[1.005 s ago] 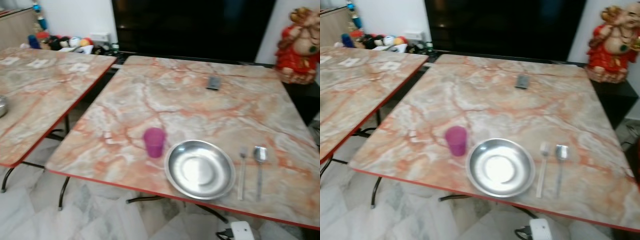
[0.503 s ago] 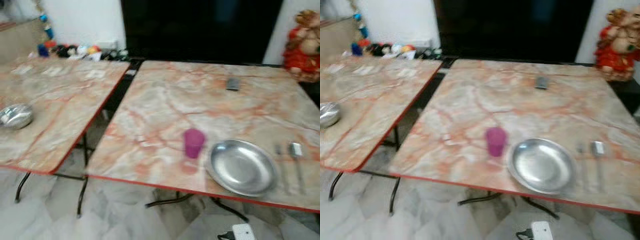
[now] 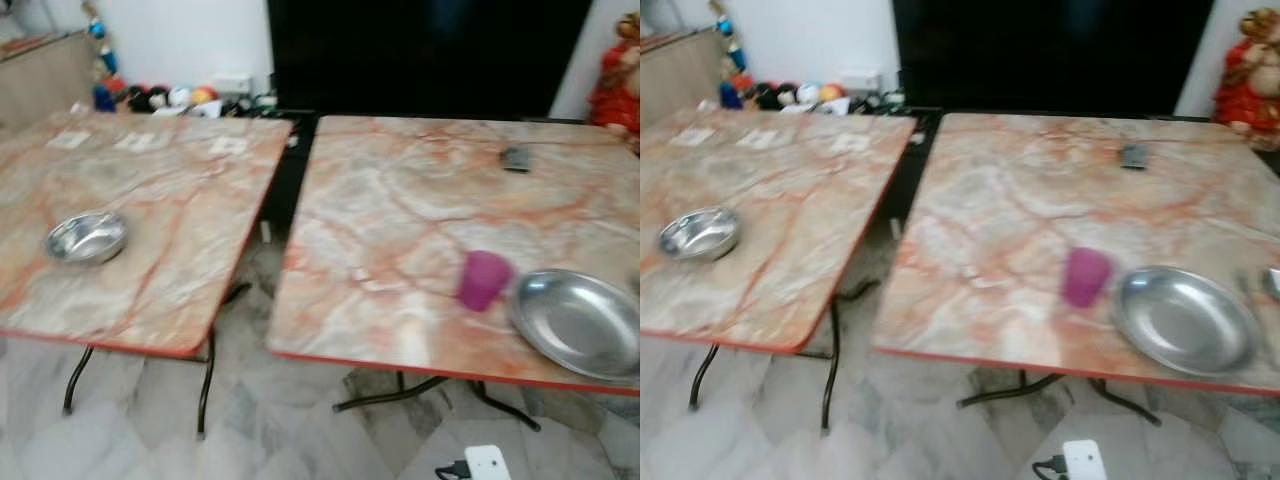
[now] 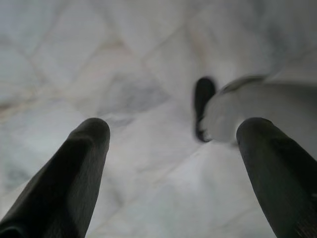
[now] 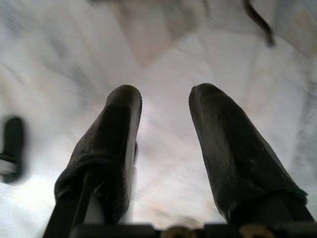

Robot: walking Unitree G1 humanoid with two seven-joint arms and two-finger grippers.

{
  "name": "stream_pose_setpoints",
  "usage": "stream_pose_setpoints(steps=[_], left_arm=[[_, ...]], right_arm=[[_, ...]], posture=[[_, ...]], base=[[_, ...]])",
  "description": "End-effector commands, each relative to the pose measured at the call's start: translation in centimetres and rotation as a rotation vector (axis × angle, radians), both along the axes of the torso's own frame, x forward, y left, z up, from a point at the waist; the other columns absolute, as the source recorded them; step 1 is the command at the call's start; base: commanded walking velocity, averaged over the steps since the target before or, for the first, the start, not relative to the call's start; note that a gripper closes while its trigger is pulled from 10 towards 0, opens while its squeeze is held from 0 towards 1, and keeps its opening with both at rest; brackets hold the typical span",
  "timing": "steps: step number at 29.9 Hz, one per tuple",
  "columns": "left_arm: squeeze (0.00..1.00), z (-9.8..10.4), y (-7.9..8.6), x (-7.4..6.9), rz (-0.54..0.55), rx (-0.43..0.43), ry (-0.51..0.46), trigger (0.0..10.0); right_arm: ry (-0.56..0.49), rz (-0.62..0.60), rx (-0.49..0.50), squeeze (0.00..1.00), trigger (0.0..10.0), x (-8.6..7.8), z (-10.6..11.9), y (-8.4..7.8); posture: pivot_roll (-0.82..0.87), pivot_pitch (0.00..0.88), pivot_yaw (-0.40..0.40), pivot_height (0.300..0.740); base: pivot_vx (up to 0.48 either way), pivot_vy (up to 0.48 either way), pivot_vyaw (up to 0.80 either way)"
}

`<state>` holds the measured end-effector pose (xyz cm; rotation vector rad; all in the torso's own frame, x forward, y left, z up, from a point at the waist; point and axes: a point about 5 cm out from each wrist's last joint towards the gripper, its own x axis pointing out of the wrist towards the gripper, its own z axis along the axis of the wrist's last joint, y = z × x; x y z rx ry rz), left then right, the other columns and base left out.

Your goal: Setting the table

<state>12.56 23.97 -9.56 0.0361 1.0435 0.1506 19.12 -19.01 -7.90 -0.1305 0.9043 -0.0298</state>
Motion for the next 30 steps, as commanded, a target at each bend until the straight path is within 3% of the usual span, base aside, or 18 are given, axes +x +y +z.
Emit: stream_pose_setpoints(steps=[1, 30], left_arm=[[0.0, -0.14, -0.3, -0.16, 0.007, -0.01, 0.008, 10.0], [0.0, -0.19, -0.01, -0.67, 0.015, -0.013, 0.006, 10.0]], right_arm=[[0.012, -0.019, -0.015, 0.0, 10.0, -0.44, -0.08, -0.97], [0.012, -0.011, -0.013, 0.0, 10.0, -0.38, -0.04, -1.06]], posture=[[0.03, 0.078, 0.004, 0.74], [0.03, 0.082, -0.002, 0.74]], base=[[0.0, 0.476, 0.0], [0.0, 0.466, 0.0]])
